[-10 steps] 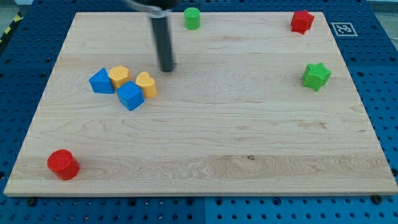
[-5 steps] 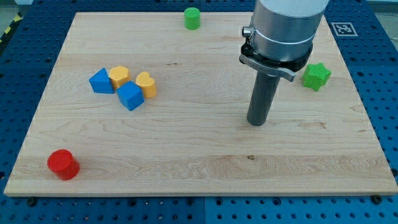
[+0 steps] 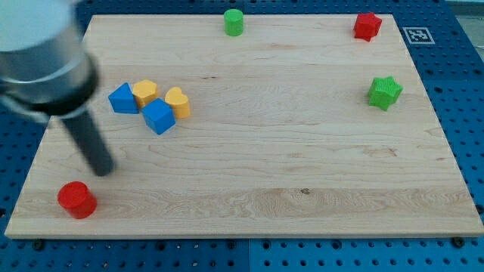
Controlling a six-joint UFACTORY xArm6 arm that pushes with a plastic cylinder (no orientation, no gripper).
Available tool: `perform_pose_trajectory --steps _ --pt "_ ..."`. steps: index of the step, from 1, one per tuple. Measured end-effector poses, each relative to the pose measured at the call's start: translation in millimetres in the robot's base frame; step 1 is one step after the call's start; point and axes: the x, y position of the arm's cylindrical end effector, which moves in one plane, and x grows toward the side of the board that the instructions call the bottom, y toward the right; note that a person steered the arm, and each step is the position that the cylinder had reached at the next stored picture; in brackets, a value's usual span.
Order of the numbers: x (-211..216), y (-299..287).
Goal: Push the red circle a bit up
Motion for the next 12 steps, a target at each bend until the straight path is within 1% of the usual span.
perform_pose_trajectory --steps 1,2,3,4,5,8,9,10,11,12 --pt "1.3 -70.2" --pt "12.4 -70.7" --pt "58.9 -70.4" --pt "68.6 -70.4" --pt "68.5 -65.5" --pt "68.3 56.3" --pt "68.3 67.5" --pt "64.9 65.6" --pt "55.1 55.6" --pt "54.9 46.0"
